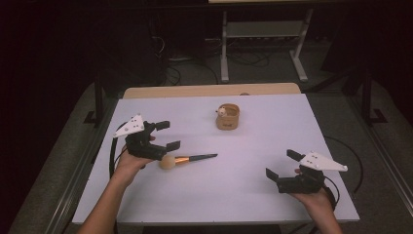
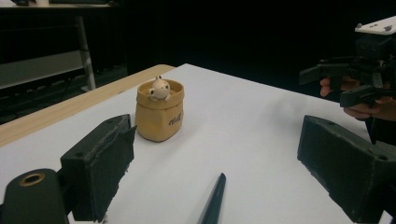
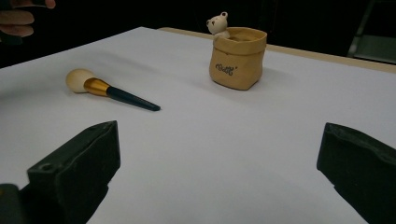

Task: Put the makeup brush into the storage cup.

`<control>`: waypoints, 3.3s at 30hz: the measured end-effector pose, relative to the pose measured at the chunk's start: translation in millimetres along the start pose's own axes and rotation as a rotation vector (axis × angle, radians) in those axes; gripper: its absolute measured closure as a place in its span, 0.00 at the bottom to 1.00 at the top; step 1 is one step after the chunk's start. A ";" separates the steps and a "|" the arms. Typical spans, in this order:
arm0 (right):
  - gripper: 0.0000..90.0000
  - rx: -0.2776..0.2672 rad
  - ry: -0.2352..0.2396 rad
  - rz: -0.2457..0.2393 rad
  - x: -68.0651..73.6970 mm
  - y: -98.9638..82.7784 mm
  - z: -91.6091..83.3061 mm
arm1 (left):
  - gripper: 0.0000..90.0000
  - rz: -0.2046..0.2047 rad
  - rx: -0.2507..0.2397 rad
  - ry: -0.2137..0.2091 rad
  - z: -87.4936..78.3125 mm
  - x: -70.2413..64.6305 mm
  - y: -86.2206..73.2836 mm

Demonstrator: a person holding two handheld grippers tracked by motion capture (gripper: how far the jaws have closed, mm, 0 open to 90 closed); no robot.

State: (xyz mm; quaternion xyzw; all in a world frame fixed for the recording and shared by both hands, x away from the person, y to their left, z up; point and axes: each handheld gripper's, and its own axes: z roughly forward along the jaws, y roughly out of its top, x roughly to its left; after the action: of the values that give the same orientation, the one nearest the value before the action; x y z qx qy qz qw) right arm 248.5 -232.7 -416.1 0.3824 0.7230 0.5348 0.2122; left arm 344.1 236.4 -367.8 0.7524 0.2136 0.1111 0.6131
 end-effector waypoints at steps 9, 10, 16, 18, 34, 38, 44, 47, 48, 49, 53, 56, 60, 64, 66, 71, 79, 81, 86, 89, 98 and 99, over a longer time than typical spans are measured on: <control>0.00 0.002 0.002 0.003 0.1 -0.3 0.1 | 0.14 0.004 0.003 -0.004 7.8 4.5 3.4; 0.00 0.001 0.002 0.003 0.3 -0.3 0.0 | 0.14 0.003 0.001 -0.002 8.8 4.8 4.0; 0.00 -0.002 0.003 0.004 -0.5 -0.2 0.3 | 0.14 0.007 -0.007 -0.013 16.3 8.5 6.1; 0.00 -0.001 0.003 0.003 -0.9 -0.2 0.4 | 0.14 0.014 0.003 -0.018 18.8 9.6 6.5; 0.00 -0.001 0.005 0.004 0.0 -0.4 1.0 | 0.14 0.037 0.030 -0.055 41.7 19.7 12.1; 0.00 -0.003 0.007 0.003 -0.5 -0.2 1.0 | 0.14 0.036 0.026 -0.068 42.3 20.6 11.4; 0.00 0.002 0.013 -0.009 0.4 0.3 2.0 | 0.14 0.036 0.049 -0.090 46.7 22.5 9.4; 0.00 0.004 0.016 -0.008 1.5 0.5 2.1 | 0.14 0.038 0.075 -0.092 48.1 23.2 8.9; 0.00 0.004 0.016 -0.008 1.5 0.5 2.1 | 0.14 0.036 0.083 -0.092 48.5 23.0 8.7; 0.00 0.003 0.016 -0.009 1.4 1.0 2.2 | 0.14 0.040 0.106 -0.094 50.1 22.9 8.0; 0.00 0.003 0.016 -0.009 0.9 1.0 2.1 | 0.14 0.055 0.158 -0.098 53.4 22.2 7.9; 0.00 0.003 0.013 -0.005 0.4 1.0 2.0 | 0.14 0.060 0.179 -0.099 54.9 21.4 8.2; 0.00 0.002 0.015 -0.013 1.3 1.0 2.2 | 0.14 0.061 0.209 -0.109 56.4 19.1 8.6; 0.00 0.003 0.014 -0.016 1.5 1.3 2.0 | 0.14 0.074 0.253 -0.116 58.2 17.5 8.3; 0.00 0.005 0.015 -0.019 2.1 1.7 1.6 | 0.14 0.081 0.277 -0.118 59.0 17.0 7.9; 0.00 0.005 0.016 -0.017 2.1 1.9 1.5 | 0.14 0.094 0.329 -0.113 61.0 16.0 5.9; 0.00 0.006 0.017 -0.025 1.3 2.3 2.8 | 0.14 0.103 0.416 -0.112 65.4 16.4 1.4; 0.00 0.005 0.019 -0.023 1.3 2.1 2.8 | 0.14 0.107 0.439 -0.116 65.8 16.3 1.8; 0.00 0.005 0.020 -0.023 1.6 2.1 3.5 | 0.14 0.124 0.479 -0.114 66.5 14.1 1.1; 0.00 0.009 0.020 -0.025 2.2 2.3 3.4 | 0.15 0.131 0.496 -0.117 66.7 14.0 1.1; 0.00 0.005 0.022 -0.025 2.2 2.3 3.2 | 0.17 0.138 0.539 -0.119 67.4 14.6 1.0; 0.00 0.007 0.023 -0.024 2.1 2.3 3.4 | 0.17 0.140 0.557 -0.114 67.6 14.4 0.2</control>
State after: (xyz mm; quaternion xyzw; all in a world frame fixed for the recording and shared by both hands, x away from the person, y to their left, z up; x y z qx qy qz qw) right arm 250.3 -228.7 -414.9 0.3684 0.7317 0.5342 0.2089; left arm 385.9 183.8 -384.1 0.9097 0.1487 0.0480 0.3847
